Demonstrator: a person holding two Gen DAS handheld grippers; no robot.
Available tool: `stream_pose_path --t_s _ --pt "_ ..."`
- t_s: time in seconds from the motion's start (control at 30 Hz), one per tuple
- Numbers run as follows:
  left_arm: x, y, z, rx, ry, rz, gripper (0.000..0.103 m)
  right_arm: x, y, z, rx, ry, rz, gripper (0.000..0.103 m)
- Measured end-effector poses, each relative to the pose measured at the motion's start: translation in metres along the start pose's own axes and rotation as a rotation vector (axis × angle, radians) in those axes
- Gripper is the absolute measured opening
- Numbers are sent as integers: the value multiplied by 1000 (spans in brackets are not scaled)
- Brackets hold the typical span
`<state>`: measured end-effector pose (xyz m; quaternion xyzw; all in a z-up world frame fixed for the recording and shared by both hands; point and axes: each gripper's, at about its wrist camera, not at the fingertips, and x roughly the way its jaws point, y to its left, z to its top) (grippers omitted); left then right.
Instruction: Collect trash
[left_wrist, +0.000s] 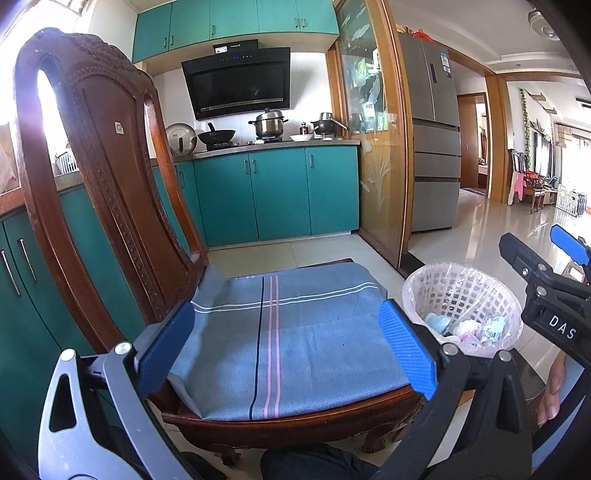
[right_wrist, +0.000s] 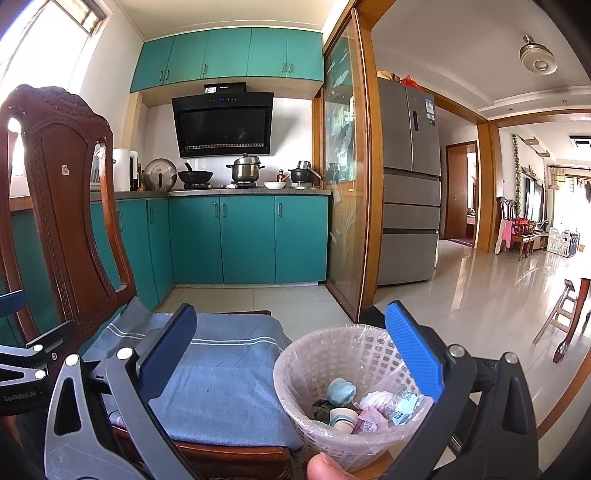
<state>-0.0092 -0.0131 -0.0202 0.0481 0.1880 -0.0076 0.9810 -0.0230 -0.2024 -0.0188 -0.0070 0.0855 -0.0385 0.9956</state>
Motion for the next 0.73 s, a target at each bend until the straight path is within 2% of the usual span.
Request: stream_pose_path --t_s 0.57,0.73 --pt "9 4 -2 -16 23 4 100 11 3 -4 -3 30 12 100" --pt "27 11 -6 -7 81 18 100 12 5 1 -2 30 28 100"
